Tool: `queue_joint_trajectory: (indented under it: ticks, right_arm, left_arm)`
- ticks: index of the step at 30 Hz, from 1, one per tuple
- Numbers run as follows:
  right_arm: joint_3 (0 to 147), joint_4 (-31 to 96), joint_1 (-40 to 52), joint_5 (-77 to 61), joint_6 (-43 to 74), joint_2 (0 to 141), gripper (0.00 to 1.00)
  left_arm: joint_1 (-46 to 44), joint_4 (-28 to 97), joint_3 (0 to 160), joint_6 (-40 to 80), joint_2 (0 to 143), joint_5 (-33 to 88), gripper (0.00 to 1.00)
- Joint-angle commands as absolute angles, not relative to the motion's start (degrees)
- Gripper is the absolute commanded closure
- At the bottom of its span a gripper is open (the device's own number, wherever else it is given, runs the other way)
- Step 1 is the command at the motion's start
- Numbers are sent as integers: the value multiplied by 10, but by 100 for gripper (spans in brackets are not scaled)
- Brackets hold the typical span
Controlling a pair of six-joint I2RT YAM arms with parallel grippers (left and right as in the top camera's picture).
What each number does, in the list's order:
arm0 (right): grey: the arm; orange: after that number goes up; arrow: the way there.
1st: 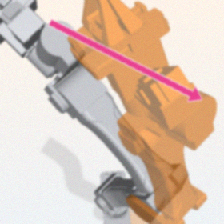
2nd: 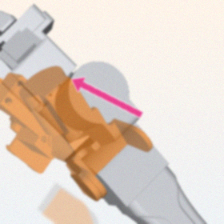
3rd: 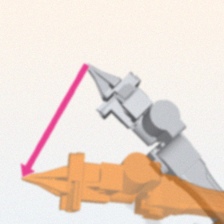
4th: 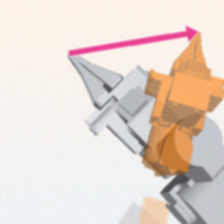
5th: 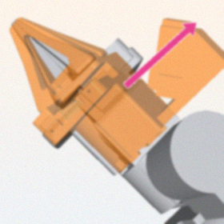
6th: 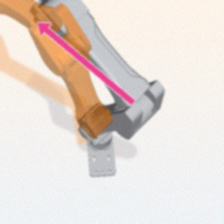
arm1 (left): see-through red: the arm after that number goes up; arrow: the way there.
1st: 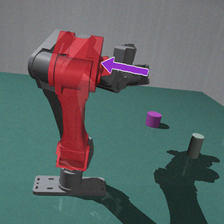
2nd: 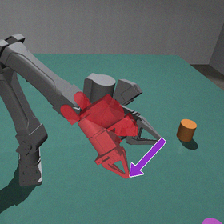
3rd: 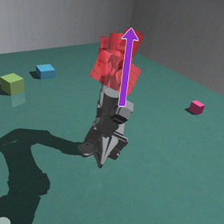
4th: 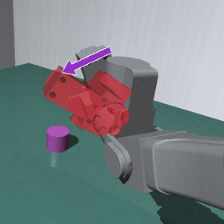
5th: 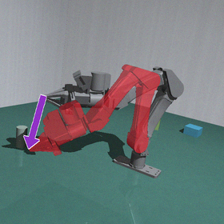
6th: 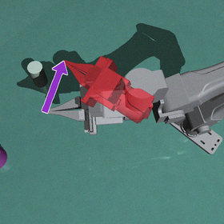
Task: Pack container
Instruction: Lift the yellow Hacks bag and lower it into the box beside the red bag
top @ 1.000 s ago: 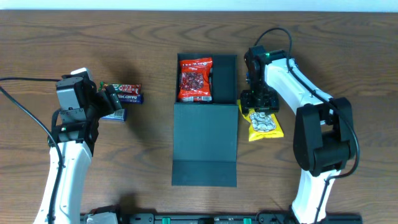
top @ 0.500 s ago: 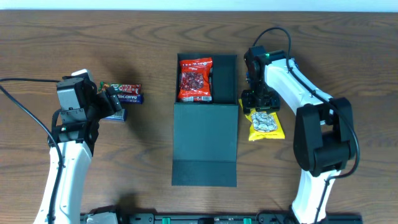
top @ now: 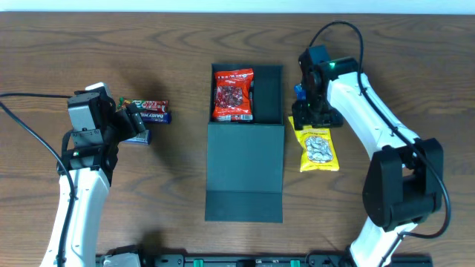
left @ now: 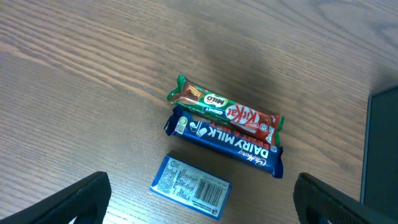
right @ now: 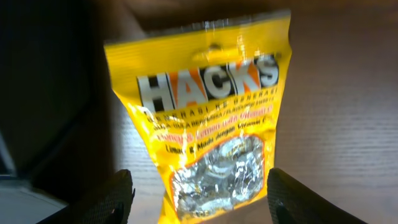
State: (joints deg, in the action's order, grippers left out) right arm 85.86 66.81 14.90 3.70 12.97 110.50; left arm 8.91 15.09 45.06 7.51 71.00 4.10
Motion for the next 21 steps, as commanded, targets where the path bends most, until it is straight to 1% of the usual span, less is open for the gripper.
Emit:
queue_joint_trajectory:
  ticks: [1, 13, 14, 16, 18, 20, 21]
  right_arm:
    - [837, 670, 152, 45, 132, 1103, 31]
    - [743, 585, 161, 45, 133, 1103, 32]
    - [735, 574, 161, 45, 133, 1103, 37]
    - [727, 563, 161, 45, 133, 1103, 50]
    - [721, 557, 161, 46, 143, 1103, 71]
    - [721, 556, 161, 45, 148, 1103, 86]
    - [721, 554, 161, 46, 151, 1103, 91]
  left_arm:
    - [90, 152, 467, 77, 712, 41, 5]
    - [90, 152, 467, 77, 712, 41, 5]
    - [90, 152, 467, 77, 712, 41, 5]
    - [90, 152, 467, 77, 712, 41, 5]
    - [90, 152, 467, 77, 712, 41, 5]
    - [90, 152, 467, 77, 712, 41, 5]
    - [90, 152, 467, 77, 712, 41, 5]
